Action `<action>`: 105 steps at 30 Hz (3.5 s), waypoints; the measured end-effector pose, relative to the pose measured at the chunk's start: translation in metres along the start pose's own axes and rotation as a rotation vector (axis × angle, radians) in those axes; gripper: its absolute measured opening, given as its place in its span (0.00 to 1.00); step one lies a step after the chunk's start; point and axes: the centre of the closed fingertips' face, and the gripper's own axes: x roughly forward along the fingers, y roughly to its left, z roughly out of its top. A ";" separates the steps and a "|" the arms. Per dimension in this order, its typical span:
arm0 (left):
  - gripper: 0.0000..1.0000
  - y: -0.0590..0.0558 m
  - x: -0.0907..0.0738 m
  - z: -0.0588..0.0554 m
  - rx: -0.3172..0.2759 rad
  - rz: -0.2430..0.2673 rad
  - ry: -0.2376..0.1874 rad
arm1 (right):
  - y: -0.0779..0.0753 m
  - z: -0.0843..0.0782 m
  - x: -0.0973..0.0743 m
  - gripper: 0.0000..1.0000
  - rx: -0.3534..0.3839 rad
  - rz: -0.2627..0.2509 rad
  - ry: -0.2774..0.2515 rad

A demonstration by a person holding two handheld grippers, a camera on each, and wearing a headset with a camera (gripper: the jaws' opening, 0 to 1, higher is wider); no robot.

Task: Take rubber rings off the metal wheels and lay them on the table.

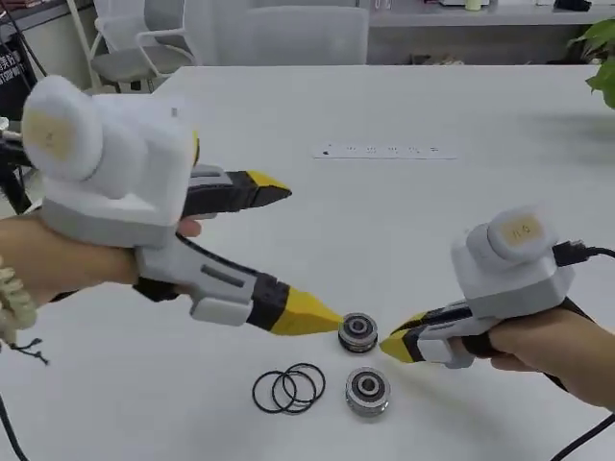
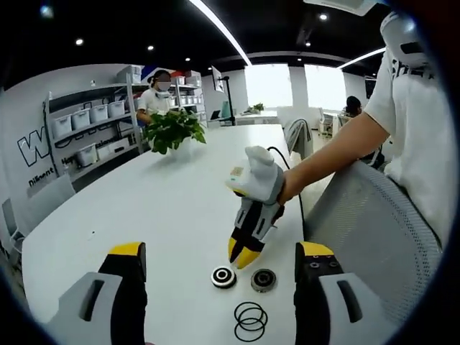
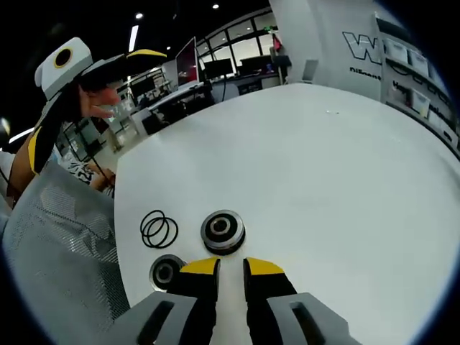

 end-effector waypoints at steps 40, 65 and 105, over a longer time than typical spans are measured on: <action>0.11 -0.004 0.088 -0.104 -0.103 0.035 0.151 | 0.008 0.007 0.013 0.21 -0.071 0.011 -0.040; 0.08 -0.005 0.084 -0.109 -0.143 0.030 0.163 | 0.004 0.005 0.012 0.00 -0.176 -0.013 -0.010; 0.08 -0.005 0.082 -0.108 -0.094 0.032 0.126 | 0.004 0.019 0.003 0.00 0.157 0.004 -0.070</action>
